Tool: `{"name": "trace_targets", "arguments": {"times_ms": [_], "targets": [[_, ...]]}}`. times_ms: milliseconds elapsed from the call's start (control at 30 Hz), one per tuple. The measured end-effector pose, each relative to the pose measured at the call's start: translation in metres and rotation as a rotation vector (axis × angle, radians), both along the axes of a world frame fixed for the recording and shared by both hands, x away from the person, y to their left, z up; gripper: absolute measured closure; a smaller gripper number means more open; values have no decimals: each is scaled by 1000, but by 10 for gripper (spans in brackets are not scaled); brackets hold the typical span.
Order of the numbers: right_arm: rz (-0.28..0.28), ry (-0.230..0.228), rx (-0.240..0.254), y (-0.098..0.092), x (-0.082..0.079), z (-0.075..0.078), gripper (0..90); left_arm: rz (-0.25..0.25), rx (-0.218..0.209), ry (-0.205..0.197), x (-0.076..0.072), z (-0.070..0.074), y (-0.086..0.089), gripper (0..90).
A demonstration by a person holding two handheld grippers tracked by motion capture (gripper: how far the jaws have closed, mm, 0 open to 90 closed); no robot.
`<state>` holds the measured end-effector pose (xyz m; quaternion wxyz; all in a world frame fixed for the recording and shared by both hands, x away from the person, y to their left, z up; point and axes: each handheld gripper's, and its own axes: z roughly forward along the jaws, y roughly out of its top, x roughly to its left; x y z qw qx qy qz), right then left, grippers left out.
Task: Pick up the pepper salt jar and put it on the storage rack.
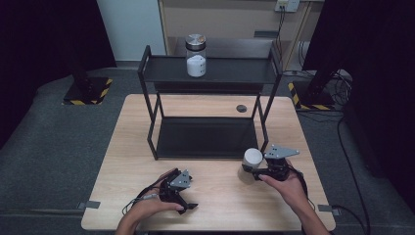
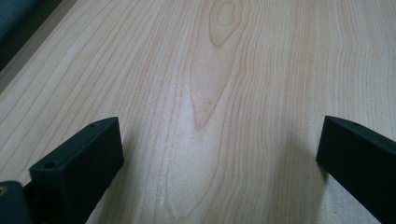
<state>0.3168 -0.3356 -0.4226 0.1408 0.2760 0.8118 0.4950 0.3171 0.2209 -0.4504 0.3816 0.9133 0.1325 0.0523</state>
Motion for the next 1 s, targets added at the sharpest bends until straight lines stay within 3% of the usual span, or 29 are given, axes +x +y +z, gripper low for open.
{"name": "trace_targets", "arguments": {"times_ms": [133,467,767,1000], "targets": [[-2,-22,-12,1,-3,1,358,0,0,1,0,0,0,0],[8,-37,35,-13,-9,5,359,0,0,1,0,0,0,0],[129,-50,56,-31,-2,31,359,2,0,1,0,0,0,0],[169,-56,61,-37,3,46,360,6,1,1,-1,0,0,0]]}}
